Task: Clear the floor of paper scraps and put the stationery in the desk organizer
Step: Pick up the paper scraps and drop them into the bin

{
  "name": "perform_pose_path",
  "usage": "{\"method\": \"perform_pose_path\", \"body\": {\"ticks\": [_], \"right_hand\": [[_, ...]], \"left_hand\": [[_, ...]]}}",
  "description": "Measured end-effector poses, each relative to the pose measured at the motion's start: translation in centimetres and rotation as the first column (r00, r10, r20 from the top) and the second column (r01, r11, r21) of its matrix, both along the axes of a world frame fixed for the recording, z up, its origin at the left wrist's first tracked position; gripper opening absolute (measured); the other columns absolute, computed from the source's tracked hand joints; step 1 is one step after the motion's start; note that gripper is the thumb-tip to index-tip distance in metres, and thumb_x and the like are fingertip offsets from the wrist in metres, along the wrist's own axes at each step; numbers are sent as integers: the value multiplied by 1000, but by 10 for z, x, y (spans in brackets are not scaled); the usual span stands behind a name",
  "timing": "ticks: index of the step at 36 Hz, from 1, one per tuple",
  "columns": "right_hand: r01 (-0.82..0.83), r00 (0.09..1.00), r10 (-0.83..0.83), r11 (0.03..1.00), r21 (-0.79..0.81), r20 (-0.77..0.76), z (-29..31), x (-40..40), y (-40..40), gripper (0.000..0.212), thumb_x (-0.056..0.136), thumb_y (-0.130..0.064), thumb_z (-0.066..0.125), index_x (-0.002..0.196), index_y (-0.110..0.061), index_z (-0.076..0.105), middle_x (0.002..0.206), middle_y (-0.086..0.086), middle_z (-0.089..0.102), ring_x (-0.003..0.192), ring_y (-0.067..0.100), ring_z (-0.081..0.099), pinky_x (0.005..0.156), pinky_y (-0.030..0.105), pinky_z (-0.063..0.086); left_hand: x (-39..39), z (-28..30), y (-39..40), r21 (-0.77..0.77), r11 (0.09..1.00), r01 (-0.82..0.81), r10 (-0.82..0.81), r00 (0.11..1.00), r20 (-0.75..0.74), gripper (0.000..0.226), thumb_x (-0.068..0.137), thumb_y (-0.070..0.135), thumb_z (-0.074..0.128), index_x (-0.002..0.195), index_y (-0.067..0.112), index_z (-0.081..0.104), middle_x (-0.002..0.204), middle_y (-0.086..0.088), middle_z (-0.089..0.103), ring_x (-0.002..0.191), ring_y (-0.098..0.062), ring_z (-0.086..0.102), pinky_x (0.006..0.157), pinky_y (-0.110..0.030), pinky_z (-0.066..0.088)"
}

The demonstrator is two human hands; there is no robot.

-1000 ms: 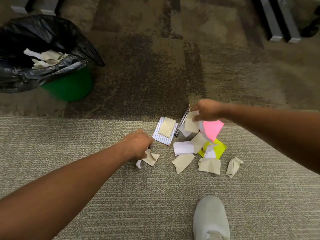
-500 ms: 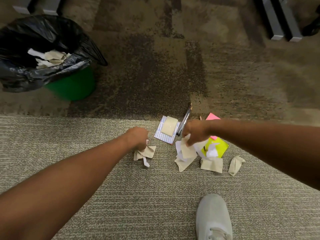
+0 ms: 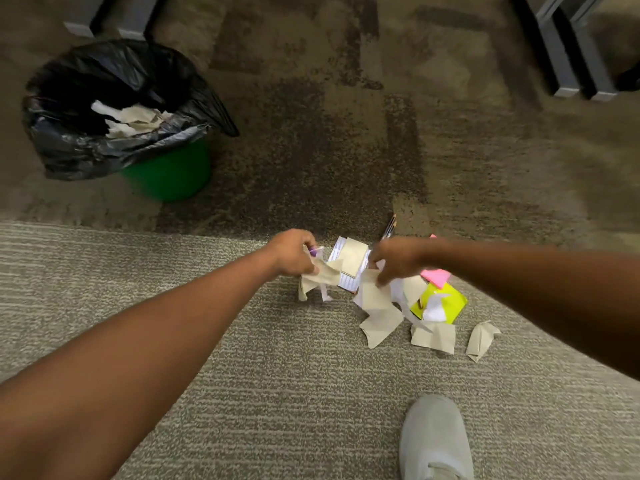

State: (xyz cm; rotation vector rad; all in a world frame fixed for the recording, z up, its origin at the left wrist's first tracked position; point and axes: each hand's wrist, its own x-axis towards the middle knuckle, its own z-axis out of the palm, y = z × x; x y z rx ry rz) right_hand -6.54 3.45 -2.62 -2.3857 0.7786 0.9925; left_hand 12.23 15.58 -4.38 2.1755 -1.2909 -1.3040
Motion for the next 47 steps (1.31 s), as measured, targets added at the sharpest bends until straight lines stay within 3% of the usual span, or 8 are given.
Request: {"method": "perform_pose_path", "body": {"ticks": [4, 9, 16, 21, 31, 39, 44, 47], "right_hand": [[214, 962, -224, 974, 77, 159, 32, 22, -24, 13, 81, -21, 76, 82, -23, 63, 78, 1, 60, 70, 16, 55, 60, 27, 45], [384, 850, -438, 896, 225, 292, 67, 54, -40, 15, 85, -10, 73, 82, -21, 63, 73, 1, 60, 55, 12, 52, 49, 22, 46], [450, 726, -557, 828, 335, 404, 102, 102, -56, 26, 89, -11, 68, 114, -15, 63, 106, 8, 67, 94, 24, 66, 81, 36, 56], [473, 546, -690, 722, 505, 474, 126, 142, -58, 31, 89, -6, 67, 120, -9, 60, 114, 9, 67, 100, 22, 66, 77, 30, 58], [424, 184, -825, 557, 714, 534, 148, 243, -33, 25, 84, 2, 70, 105, -1, 58, 107, 16, 64, 83, 21, 68, 54, 21, 54], [356, 155, -909, 418, 836, 388, 159, 310, 4, 16, 93, 0, 60, 108, 1, 61, 114, 15, 61, 92, 23, 65, 57, 25, 60], [335, 223, -916, 393, 856, 333, 151, 323, 15, 36, 97, -7, 56, 131, 1, 49, 142, 22, 44, 130, 32, 49, 75, 30, 60], [365, 208, -912, 408, 837, 354, 141, 320, 11, 44, 97, -9, 57, 137, 3, 44, 143, 24, 45, 122, 32, 55, 80, 30, 59]], "left_hand": [[14, 12, -4, -80, 986, -146, 136, 984, -111, 23, 77, 3, 79, 91, 12, 64, 82, -9, 66, 64, -16, 58, 57, -28, 50], [34, 29, -9, -204, 944, -258, 243, 965, -95, 25, 75, 8, 81, 93, 10, 64, 95, -17, 71, 71, -22, 64, 63, -34, 56], [83, 77, -19, -396, 859, -323, 367, 929, 39, 26, 80, 16, 79, 100, 16, 63, 99, -3, 67, 90, -20, 64, 71, -34, 53], [124, 113, -23, -541, 708, -453, 517, 855, -39, 24, 80, 18, 79, 96, 21, 61, 95, -1, 68, 91, -21, 67, 82, -41, 58], [223, 162, -8, -618, 363, -697, 788, 584, -196, 32, 79, 12, 78, 76, 28, 51, 89, 4, 62, 88, -18, 68, 74, -38, 62], [257, 144, 6, -483, 276, -831, 855, 442, -272, 28, 76, 16, 81, 87, 22, 55, 93, -5, 68, 81, -18, 72, 78, -34, 61], [254, 134, 11, -500, 258, -827, 871, 423, -250, 18, 86, 22, 72, 96, 22, 57, 106, -7, 66, 95, -22, 68, 85, -36, 60], [254, 130, 14, -526, 271, -806, 877, 432, -211, 12, 85, 24, 72, 95, 20, 65, 100, -4, 69, 91, -19, 69, 85, -35, 59]]}}
